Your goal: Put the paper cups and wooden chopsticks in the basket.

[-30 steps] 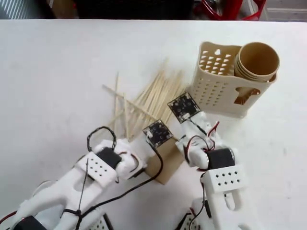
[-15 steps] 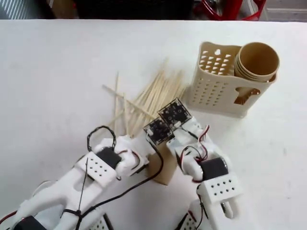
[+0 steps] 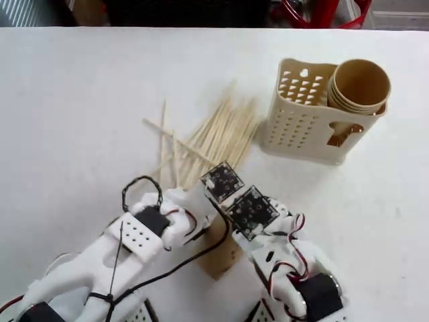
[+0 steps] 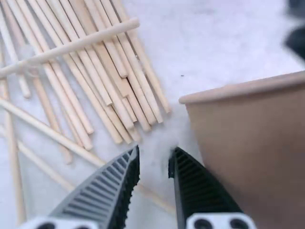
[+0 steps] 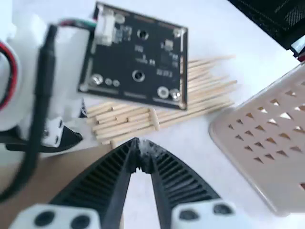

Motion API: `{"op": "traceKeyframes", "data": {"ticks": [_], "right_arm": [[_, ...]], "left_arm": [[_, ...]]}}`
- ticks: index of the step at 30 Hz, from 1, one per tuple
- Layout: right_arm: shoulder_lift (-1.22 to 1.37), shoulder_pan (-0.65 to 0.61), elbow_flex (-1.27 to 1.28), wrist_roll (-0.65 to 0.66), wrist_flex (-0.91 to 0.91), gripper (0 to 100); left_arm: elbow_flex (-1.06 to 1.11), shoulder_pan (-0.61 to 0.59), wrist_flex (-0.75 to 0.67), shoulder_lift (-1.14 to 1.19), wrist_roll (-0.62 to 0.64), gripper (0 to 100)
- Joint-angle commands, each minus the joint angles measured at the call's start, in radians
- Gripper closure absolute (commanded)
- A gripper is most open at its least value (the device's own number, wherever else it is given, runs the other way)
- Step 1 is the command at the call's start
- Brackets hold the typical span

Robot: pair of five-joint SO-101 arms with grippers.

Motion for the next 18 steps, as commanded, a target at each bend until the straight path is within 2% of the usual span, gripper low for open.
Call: {"op": "traceKeyframes", "data": {"ticks": [1, 3, 6, 9, 13, 18], "right_arm": [[0.018, 0.174, 0.005, 0.068, -0.016, 97.8], [0.073, 0.305, -0.005, 0.141, -0.016, 97.7], [0.182, 0.479, -0.008, 0.184, -0.018, 97.7], [0.295, 0.627, -0.015, 0.189, -0.019, 97.6], [0.414, 0.762, -0.02, 0.183, -0.021, 96.8], [0.484, 0.794, -0.017, 0.183, -0.021, 92.1]], "left_arm": [[-0.055, -0.002, 0.071, -0.028, -0.002, 88], [-0.158, -0.035, 0.206, -0.028, -0.002, 88], [-0.365, -0.099, 0.413, -0.028, -0.035, 86], [-0.574, -0.131, 0.526, -0.019, -0.026, 81], [-0.736, -0.094, 0.554, -0.012, 0.112, 75], [-0.776, -0.021, 0.523, 0.162, 0.222, 72]]}}
